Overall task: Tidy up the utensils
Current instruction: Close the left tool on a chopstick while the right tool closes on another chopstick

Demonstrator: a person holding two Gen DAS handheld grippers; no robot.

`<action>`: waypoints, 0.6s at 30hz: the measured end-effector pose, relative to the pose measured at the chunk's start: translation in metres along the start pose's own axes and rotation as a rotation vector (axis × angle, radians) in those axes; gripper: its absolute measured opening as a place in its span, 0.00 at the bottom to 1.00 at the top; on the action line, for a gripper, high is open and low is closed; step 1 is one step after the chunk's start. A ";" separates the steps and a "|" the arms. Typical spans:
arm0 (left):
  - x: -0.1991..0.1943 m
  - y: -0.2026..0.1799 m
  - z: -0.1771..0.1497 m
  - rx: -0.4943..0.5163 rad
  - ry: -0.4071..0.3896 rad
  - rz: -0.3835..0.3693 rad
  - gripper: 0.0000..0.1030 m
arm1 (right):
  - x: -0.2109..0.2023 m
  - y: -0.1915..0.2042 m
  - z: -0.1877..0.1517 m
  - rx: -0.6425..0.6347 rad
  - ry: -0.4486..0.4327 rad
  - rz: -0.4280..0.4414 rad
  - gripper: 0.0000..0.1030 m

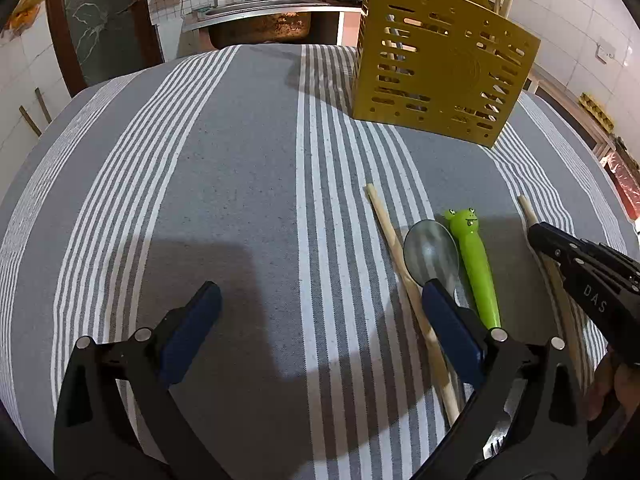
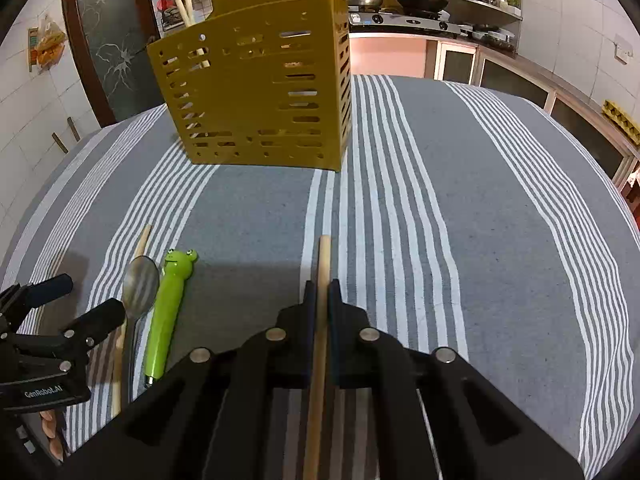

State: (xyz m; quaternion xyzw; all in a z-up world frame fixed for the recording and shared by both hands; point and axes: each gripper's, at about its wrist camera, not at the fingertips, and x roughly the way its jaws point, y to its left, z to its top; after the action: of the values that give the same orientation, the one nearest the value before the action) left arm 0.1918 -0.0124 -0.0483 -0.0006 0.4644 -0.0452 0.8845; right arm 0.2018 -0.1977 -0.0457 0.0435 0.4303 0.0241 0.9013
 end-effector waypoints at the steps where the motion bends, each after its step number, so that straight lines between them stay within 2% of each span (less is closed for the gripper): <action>1: 0.000 -0.002 0.000 0.006 0.003 -0.005 0.93 | 0.000 0.000 0.000 0.003 -0.001 0.000 0.06; 6: 0.004 -0.015 -0.004 0.061 -0.010 0.020 0.93 | 0.001 -0.002 0.000 0.012 -0.002 0.001 0.06; 11: 0.006 -0.017 0.000 0.071 -0.024 -0.001 0.83 | 0.001 -0.002 -0.001 0.024 -0.005 -0.005 0.07; 14: 0.005 -0.017 0.003 0.089 -0.032 -0.019 0.65 | 0.001 0.000 -0.002 0.033 -0.005 -0.016 0.07; 16: 0.003 -0.018 0.004 0.101 -0.035 -0.042 0.46 | 0.001 0.000 -0.003 0.043 -0.003 -0.017 0.07; 18: 0.003 -0.019 0.005 0.110 -0.033 -0.059 0.37 | 0.001 -0.001 -0.003 0.051 -0.002 -0.017 0.07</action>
State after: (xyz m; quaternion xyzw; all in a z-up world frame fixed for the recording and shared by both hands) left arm 0.1958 -0.0320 -0.0473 0.0337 0.4463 -0.0967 0.8890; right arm 0.2000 -0.1981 -0.0486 0.0630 0.4303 0.0055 0.9005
